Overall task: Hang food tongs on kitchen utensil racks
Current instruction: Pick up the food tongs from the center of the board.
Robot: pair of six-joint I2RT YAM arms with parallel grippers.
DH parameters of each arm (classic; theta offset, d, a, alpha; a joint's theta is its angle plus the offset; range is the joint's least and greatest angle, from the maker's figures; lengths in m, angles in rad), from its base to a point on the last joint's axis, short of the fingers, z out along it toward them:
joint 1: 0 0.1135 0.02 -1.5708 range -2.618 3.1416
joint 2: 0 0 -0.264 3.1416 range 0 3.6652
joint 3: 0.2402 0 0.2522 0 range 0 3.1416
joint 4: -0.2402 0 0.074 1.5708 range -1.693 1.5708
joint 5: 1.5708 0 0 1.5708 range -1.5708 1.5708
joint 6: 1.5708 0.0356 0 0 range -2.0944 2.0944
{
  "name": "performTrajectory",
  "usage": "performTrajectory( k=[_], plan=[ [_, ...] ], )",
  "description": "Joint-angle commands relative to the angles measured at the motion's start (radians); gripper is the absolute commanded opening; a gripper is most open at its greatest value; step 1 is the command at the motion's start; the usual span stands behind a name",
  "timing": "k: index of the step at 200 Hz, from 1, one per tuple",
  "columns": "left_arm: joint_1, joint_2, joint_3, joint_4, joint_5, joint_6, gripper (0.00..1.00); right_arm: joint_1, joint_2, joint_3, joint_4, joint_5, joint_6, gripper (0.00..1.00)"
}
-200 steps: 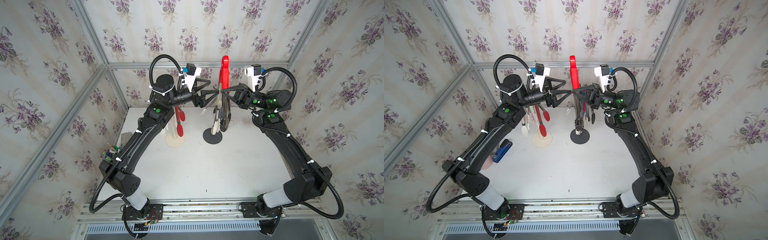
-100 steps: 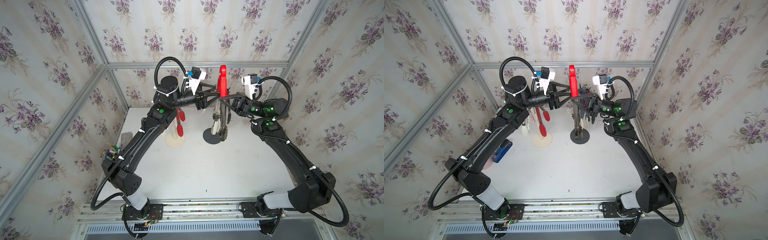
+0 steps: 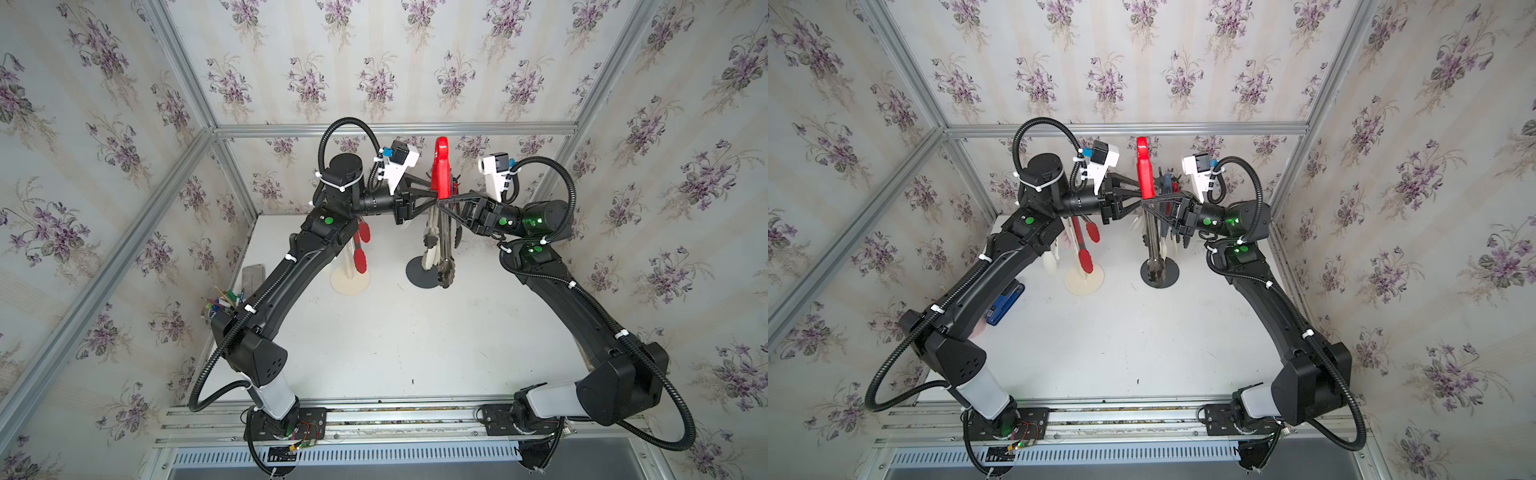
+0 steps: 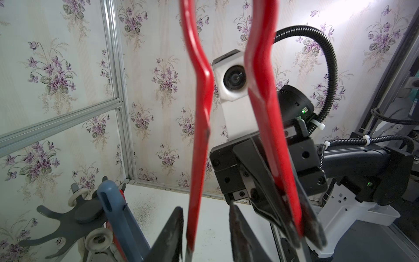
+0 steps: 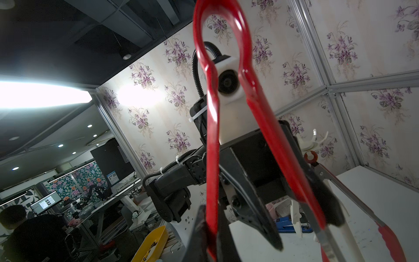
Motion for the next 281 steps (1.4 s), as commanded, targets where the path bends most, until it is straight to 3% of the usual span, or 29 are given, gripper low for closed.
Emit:
performTrajectory(
  k=[1,54,92,131,150,180,223,281],
  plan=[
    [0.0,0.003,0.011,0.013,0.031,0.012,0.29,0.002,-0.008,-0.006,0.035,0.007,0.006,0.0],
    [0.001,-0.004,0.002,0.02,0.044,0.045,0.15,0.001,-0.028,-0.011,-0.041,0.01,-0.058,0.0],
    [0.0,-0.003,0.002,0.025,0.05,0.056,0.01,0.001,-0.045,-0.01,-0.143,0.032,-0.143,0.12],
    [0.0,0.0,0.004,0.043,0.056,0.048,0.0,0.002,-0.064,0.01,-0.316,0.089,-0.292,0.24],
    [0.001,-0.001,0.004,0.054,0.056,0.042,0.0,0.002,-0.073,0.005,-0.334,0.104,-0.322,0.32],
    [0.0,-0.004,0.002,0.056,0.056,0.045,0.0,0.002,-0.081,-0.001,-0.355,0.125,-0.356,0.56],
    [0.002,-0.019,-0.009,0.056,0.049,0.052,0.0,-0.001,-0.106,-0.004,-0.407,0.159,-0.435,0.82],
    [0.021,-0.085,-0.062,0.041,0.028,0.059,0.0,-0.046,-0.149,-0.004,-0.587,0.228,-0.554,0.97]
  ],
)
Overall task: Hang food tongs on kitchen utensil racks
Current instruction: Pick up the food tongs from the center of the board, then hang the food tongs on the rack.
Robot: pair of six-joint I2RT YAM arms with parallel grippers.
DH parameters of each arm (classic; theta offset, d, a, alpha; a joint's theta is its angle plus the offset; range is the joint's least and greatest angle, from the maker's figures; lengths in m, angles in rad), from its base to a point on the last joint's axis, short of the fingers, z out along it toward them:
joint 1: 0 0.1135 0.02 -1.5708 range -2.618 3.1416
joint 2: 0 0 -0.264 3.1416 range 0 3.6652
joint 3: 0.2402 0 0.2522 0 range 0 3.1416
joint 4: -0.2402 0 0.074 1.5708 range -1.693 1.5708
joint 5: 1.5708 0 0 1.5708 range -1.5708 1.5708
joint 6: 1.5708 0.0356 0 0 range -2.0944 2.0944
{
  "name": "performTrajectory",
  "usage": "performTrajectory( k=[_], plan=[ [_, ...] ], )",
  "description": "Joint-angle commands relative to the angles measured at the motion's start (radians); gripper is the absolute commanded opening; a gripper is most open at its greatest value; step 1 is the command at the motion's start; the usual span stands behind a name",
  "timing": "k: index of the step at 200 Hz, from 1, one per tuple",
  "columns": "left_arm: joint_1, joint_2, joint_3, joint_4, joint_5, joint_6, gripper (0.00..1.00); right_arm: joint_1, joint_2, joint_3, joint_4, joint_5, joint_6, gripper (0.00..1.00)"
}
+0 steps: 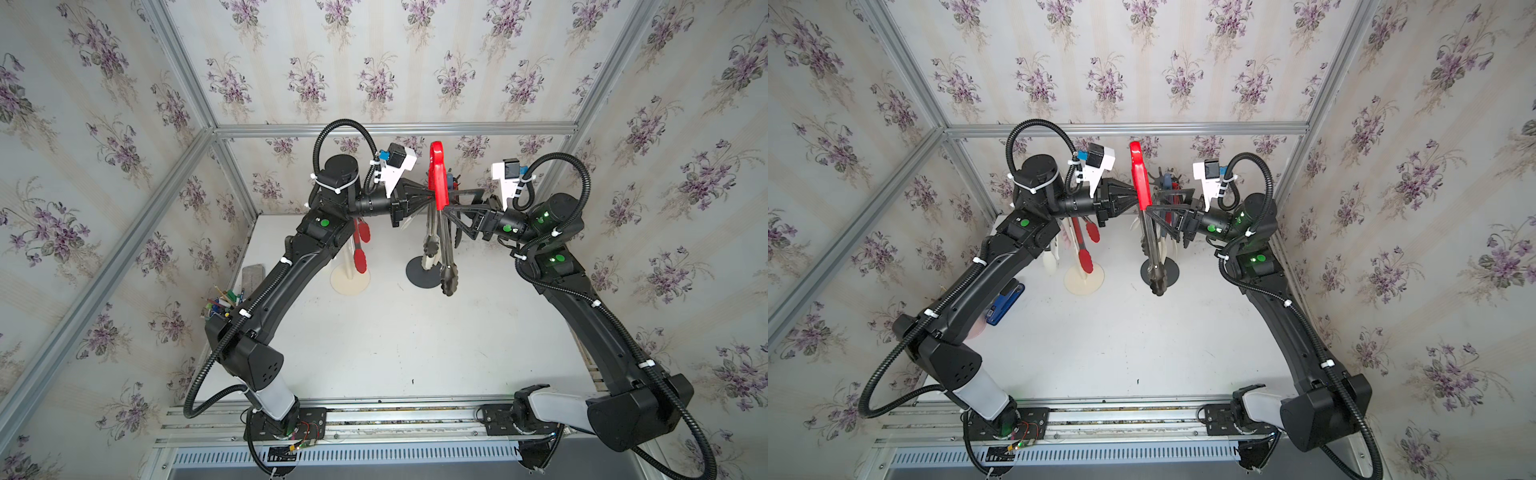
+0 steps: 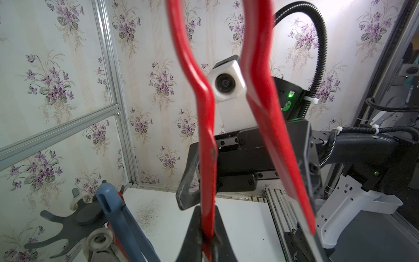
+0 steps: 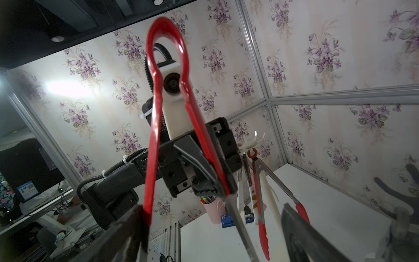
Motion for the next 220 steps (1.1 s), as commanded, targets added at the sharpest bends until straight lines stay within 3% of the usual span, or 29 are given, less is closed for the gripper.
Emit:
performTrajectory(
  k=[1,67,150,177,220],
  plan=[
    [0.006,-0.032,-0.017,0.035,0.009,0.008,0.0,-0.011,-0.017,-0.001,-0.076,0.044,-0.064,0.97],
    [0.041,-0.178,-0.089,-0.031,-0.007,0.016,0.0,-0.063,-0.065,-0.007,-0.231,0.102,-0.167,1.0],
    [0.257,-0.477,-0.155,-0.277,-0.052,0.054,0.0,-0.117,-0.099,-0.03,-0.29,0.108,-0.201,1.0],
    [0.36,-0.536,-0.114,-0.478,-0.073,0.157,0.0,-0.119,-0.097,-0.029,-0.29,0.109,-0.204,1.0],
    [0.425,-0.572,-0.047,-0.757,-0.215,0.394,0.0,-0.119,-0.093,-0.024,-0.303,0.099,-0.216,1.0]
  ],
)
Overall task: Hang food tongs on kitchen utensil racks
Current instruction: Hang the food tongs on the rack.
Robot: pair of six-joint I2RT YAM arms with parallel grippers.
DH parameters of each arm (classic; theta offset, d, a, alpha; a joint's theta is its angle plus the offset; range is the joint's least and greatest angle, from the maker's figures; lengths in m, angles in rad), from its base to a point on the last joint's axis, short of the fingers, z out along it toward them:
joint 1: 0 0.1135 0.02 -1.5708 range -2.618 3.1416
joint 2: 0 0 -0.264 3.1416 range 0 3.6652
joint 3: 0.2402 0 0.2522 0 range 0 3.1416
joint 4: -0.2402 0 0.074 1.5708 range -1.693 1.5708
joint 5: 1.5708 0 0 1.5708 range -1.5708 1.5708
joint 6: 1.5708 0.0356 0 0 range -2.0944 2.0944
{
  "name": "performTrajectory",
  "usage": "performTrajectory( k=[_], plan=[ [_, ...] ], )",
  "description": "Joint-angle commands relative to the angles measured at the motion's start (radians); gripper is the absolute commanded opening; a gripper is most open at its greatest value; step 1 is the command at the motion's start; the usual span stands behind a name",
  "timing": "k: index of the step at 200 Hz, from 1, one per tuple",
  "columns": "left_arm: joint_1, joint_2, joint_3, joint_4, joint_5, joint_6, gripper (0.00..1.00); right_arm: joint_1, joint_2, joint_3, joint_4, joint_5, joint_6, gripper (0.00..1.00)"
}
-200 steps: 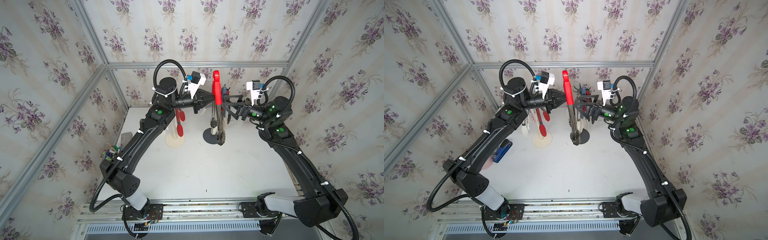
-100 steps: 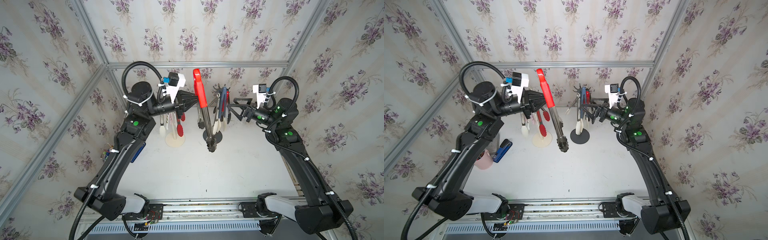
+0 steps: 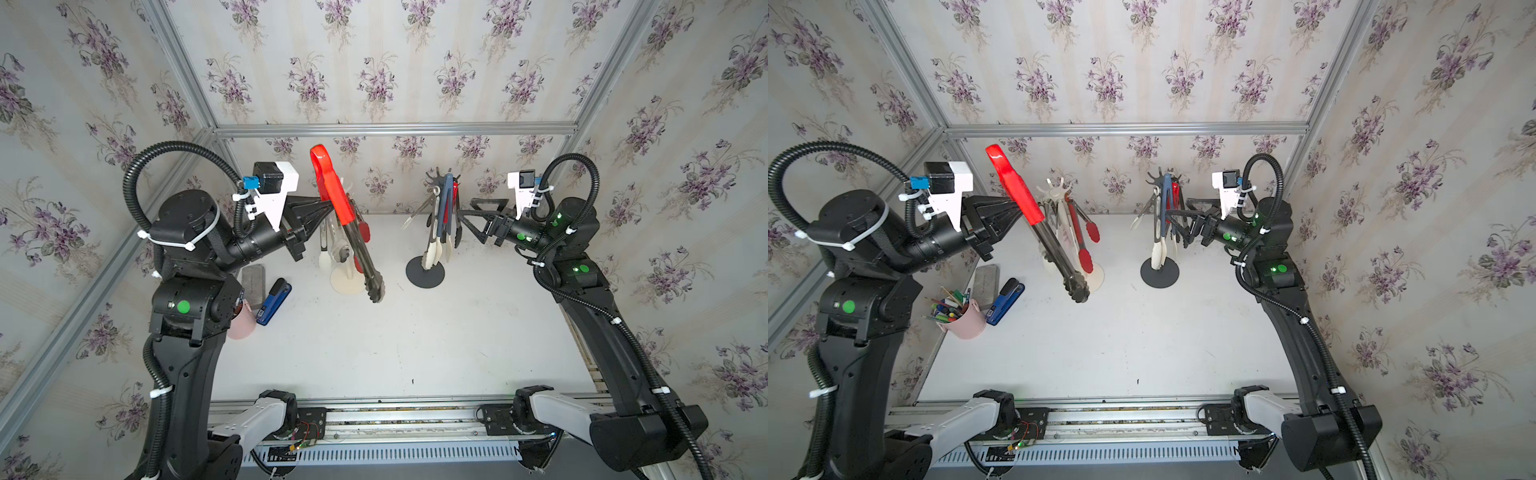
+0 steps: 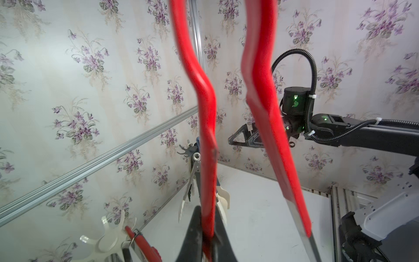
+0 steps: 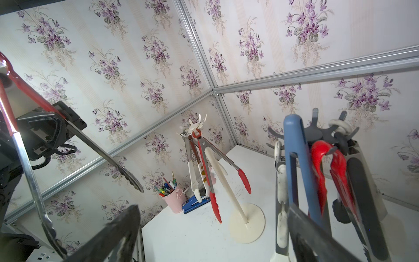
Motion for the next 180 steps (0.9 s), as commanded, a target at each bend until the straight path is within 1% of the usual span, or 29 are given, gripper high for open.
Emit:
performTrajectory(
  k=[1,26,58,110,148,180],
  plan=[
    [0.034,-0.003,0.035,-0.193,-0.088,0.169,0.0,-0.001,0.001,0.007,0.005,-0.007,-0.018,1.0],
    [0.105,0.012,0.06,-0.259,-0.126,0.224,0.0,-0.001,0.006,0.019,-0.023,-0.012,-0.032,1.0],
    [0.196,0.035,0.043,-0.278,-0.108,0.254,0.0,-0.002,0.009,0.026,-0.045,-0.015,-0.048,1.0],
    [0.307,0.079,0.013,-0.278,-0.039,0.335,0.0,-0.002,0.017,0.035,-0.07,-0.022,-0.07,1.0],
    [0.367,0.129,-0.013,-0.278,0.002,0.438,0.0,-0.002,0.046,0.053,-0.078,-0.023,-0.069,1.0],
    [0.436,0.184,-0.051,-0.24,0.11,0.516,0.0,-0.002,0.087,0.097,-0.119,-0.032,-0.085,1.0]
  ],
)
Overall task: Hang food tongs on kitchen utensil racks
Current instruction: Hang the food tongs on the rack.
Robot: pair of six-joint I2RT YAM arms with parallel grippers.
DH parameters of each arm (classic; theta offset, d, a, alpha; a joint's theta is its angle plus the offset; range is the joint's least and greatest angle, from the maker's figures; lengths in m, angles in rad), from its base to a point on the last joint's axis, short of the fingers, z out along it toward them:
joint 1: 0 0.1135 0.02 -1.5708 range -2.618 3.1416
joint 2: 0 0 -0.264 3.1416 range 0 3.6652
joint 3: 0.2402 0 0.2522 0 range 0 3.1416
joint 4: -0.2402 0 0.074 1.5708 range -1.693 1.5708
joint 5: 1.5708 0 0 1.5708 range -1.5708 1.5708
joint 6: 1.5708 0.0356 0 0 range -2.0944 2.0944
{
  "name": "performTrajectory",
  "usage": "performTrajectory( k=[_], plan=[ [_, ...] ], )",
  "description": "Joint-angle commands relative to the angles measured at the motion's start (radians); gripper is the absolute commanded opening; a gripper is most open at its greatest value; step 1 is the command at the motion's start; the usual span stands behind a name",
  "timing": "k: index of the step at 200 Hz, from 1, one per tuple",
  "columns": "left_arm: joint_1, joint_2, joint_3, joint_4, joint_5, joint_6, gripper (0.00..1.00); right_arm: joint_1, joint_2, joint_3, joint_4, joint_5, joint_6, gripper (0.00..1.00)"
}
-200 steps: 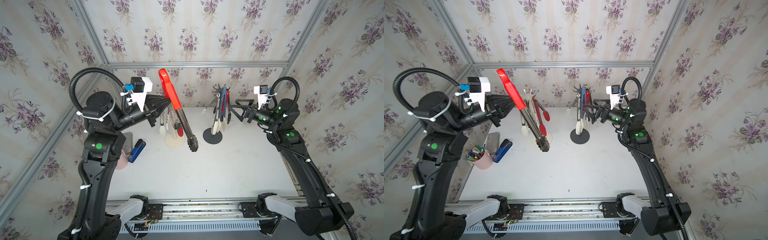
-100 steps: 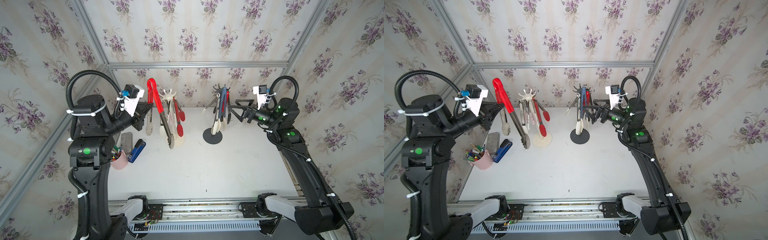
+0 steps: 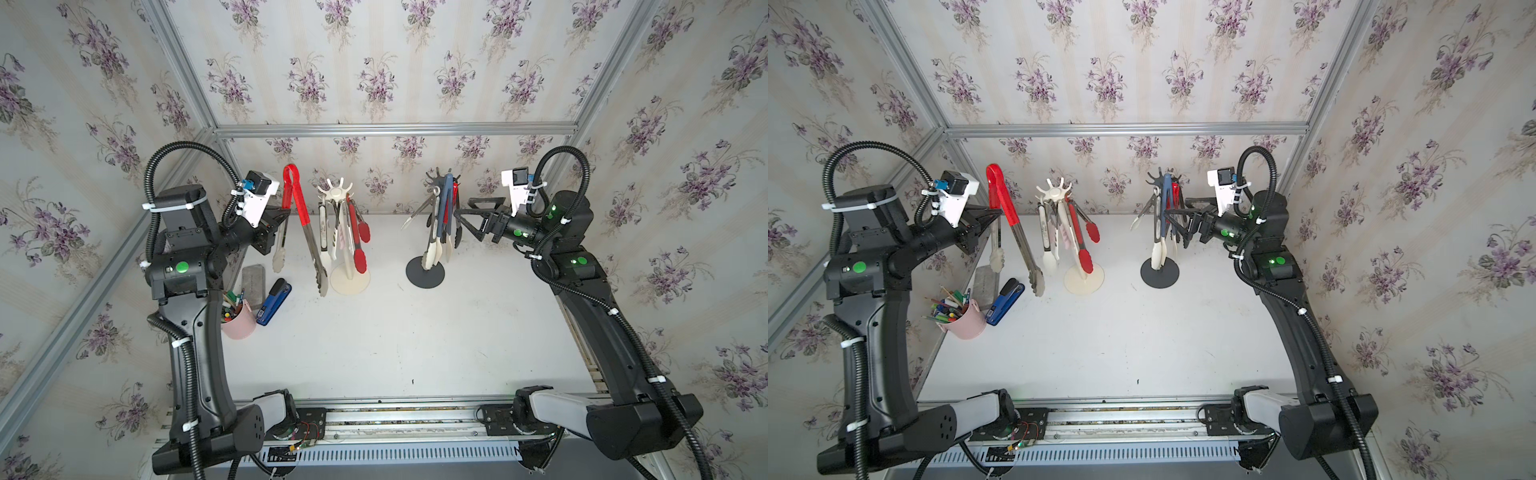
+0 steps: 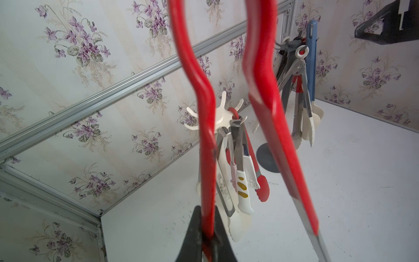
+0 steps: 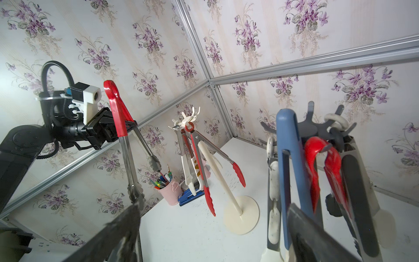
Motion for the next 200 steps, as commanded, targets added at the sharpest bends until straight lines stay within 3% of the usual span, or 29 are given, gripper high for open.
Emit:
performTrajectory(
  k=[1,52,85,143,200],
  plan=[
    [0.033,0.031,-0.022,0.051,0.11,0.099,0.0,0.0,0.023,0.027,-0.029,-0.019,-0.02,1.0],
    [0.099,0.16,-0.028,0.102,0.289,0.188,0.0,0.0,0.07,0.07,-0.111,-0.014,-0.073,1.0],
    [0.117,0.326,0.042,0.101,0.402,0.203,0.0,0.0,0.093,0.098,-0.168,-0.001,-0.123,1.0],
    [0.113,0.533,0.152,0.101,0.603,0.263,0.0,-0.001,0.114,0.098,-0.202,0.02,-0.157,1.0],
    [0.044,0.724,0.348,0.105,0.675,0.251,0.0,-0.001,0.129,0.067,-0.192,0.033,-0.144,1.0]
  ],
)
